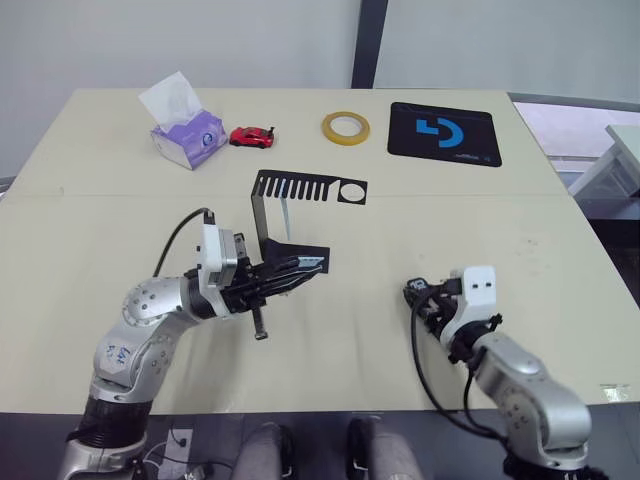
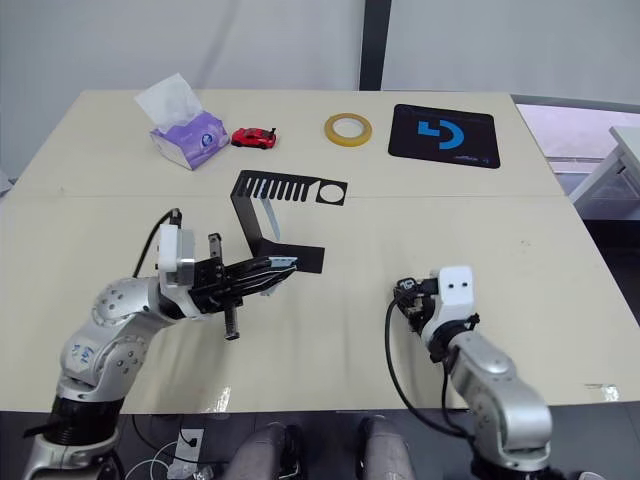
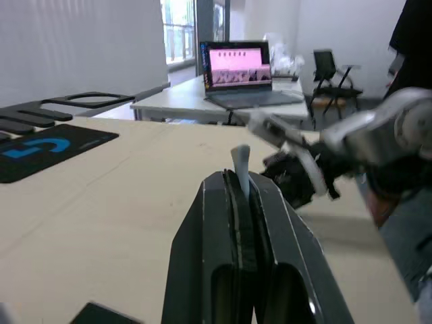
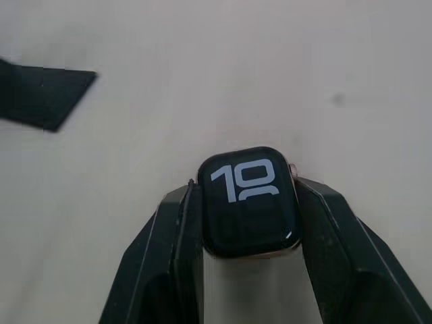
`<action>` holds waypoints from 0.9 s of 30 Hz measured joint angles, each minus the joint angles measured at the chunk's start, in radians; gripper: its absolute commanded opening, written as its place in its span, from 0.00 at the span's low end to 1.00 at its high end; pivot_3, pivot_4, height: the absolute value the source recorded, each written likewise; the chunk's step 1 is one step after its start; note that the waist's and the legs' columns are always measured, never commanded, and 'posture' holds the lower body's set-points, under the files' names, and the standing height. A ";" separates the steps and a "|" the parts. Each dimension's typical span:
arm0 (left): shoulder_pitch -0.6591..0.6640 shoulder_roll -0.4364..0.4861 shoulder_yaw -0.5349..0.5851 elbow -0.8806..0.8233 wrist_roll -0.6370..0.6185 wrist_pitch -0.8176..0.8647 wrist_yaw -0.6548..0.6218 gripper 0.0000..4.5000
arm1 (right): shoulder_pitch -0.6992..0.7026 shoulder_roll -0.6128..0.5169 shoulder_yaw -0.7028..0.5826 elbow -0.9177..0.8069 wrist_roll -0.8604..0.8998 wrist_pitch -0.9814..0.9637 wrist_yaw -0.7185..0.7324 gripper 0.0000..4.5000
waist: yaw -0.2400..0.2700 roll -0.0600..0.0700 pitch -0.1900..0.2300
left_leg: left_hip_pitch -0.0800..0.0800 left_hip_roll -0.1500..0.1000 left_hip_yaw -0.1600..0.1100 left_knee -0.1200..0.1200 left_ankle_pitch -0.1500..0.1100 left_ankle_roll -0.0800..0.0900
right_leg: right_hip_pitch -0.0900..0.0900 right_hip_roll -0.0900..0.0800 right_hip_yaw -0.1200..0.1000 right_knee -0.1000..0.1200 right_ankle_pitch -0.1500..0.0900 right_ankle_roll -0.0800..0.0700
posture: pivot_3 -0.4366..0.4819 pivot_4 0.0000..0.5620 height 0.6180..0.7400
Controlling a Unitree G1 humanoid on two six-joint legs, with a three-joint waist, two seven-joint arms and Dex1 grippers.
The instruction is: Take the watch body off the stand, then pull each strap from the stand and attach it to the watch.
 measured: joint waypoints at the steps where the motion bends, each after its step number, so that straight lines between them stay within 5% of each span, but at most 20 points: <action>1: -0.001 0.010 0.000 0.020 0.027 -0.045 -0.023 0.00 | -0.029 -0.038 -0.029 -0.003 0.071 0.069 0.037 0.35 | 0.000 0.000 0.000 | 0.000 0.000 0.000 0.000 0.000 0.000 | 0.000 0.000 0.000 0.000 0.000 0.000 | 0.48 0.27 1.00; 4: -0.006 0.044 -0.002 0.078 0.106 -0.194 -0.088 0.00 | -0.120 -0.142 -0.098 0.002 0.310 0.306 0.143 0.35 | 0.001 0.000 0.000 | -0.001 0.000 0.000 0.000 -0.003 0.004 | 0.000 -0.002 -0.002 0.000 0.000 0.000 | 0.48 0.27 1.00; 10: -0.023 0.077 -0.020 0.103 0.189 -0.392 -0.176 0.00 | -0.238 -0.167 -0.149 0.101 0.651 0.573 0.190 0.35 | 0.000 0.000 0.000 | -0.001 -0.001 -0.001 0.001 -0.003 0.006 | 0.000 -0.004 -0.002 0.000 0.000 0.000 | 0.48 0.27 1.00; 27: -0.020 0.082 -0.140 0.008 0.282 -0.393 -0.146 0.00 | -0.300 -0.227 0.020 0.302 1.085 0.490 -0.206 0.35 | 0.000 0.000 0.000 | -0.002 -0.002 0.000 0.001 0.000 0.003 | 0.000 -0.004 -0.003 0.000 0.000 0.001 | 0.48 0.27 1.00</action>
